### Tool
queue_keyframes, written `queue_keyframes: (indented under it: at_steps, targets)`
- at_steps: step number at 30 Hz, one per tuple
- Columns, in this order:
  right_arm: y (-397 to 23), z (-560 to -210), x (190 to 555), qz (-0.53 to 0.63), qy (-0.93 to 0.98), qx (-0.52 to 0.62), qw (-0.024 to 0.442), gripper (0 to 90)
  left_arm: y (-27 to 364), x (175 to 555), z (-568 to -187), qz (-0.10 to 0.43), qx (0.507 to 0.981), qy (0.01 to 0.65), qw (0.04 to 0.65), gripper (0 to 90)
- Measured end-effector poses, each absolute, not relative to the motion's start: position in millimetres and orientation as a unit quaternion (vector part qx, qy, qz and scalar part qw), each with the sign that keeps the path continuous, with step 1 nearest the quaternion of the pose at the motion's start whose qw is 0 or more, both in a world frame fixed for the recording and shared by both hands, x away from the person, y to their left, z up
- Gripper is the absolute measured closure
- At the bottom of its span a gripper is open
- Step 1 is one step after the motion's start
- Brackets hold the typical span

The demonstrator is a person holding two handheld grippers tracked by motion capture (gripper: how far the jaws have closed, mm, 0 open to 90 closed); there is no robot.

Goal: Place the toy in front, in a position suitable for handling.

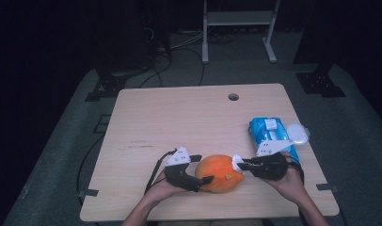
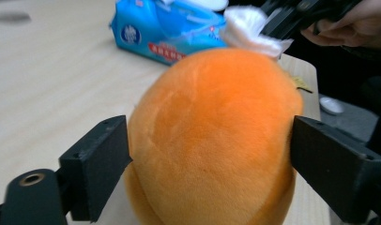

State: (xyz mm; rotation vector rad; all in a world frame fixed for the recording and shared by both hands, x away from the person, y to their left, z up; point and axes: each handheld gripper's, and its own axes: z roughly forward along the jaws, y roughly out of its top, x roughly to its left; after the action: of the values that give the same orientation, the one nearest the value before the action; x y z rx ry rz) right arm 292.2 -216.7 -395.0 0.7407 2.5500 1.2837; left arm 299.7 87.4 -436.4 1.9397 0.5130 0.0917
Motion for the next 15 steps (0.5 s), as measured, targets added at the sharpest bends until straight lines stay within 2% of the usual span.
queue_keyframes:
  at_steps: [3,6,8,11,15]
  targets:
    - [-208,-390,289,0.441,0.860,0.238,0.098,81.1,82,296,-438,0.045,0.818,0.197,0.539,22.1]
    - [-197,-382,284,0.448,0.862,0.216,0.096,81.1,81,294,-435,0.052,0.824,0.185,0.534,22.9]
    - [-194,-381,283,0.441,0.866,0.210,0.106,81.0,84,296,-436,0.038,0.822,0.193,0.535,19.1]
    - [-202,-387,287,0.443,0.863,0.223,0.094,80.9,88,302,-440,0.012,0.817,0.229,0.528,9.6]
    - [-216,-392,294,0.446,0.856,0.247,0.087,80.9,84,304,-446,-0.009,0.817,0.237,0.526,9.9]
